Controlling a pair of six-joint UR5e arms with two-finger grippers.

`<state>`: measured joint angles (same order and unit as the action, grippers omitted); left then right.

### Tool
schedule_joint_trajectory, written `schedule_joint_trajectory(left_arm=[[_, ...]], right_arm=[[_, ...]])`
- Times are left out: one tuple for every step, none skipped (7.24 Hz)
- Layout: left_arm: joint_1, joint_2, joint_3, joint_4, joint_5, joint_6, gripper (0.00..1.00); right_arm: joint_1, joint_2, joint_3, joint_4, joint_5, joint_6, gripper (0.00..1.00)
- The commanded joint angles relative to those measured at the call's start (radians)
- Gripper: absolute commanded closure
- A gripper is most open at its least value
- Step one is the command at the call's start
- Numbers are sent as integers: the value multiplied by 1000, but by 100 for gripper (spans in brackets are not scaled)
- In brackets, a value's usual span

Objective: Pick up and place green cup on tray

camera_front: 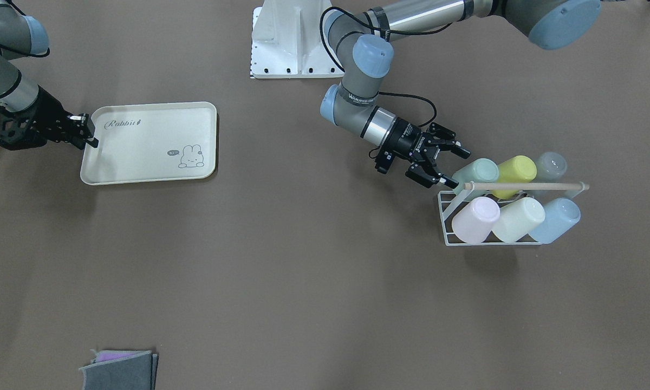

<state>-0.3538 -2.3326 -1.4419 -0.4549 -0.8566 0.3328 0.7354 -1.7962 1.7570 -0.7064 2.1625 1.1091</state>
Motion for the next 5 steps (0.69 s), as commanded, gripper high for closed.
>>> schedule_joint_trajectory(left_arm=[[1, 4, 23, 22, 26, -41, 10], [3, 2, 38, 22, 42, -43, 6], [3, 6, 43, 21, 45, -43, 6], [3, 7, 51, 21, 68, -46, 6], [3, 15, 51, 22, 70, -70, 6]], right_arm=[[2, -2, -8, 2, 0, 0, 64], [4, 0, -14, 2, 0, -2, 65], [4, 0, -16, 2, 2, -2, 70], [5, 0, -16, 4, 2, -2, 87], [5, 0, -16, 4, 2, -2, 100]])
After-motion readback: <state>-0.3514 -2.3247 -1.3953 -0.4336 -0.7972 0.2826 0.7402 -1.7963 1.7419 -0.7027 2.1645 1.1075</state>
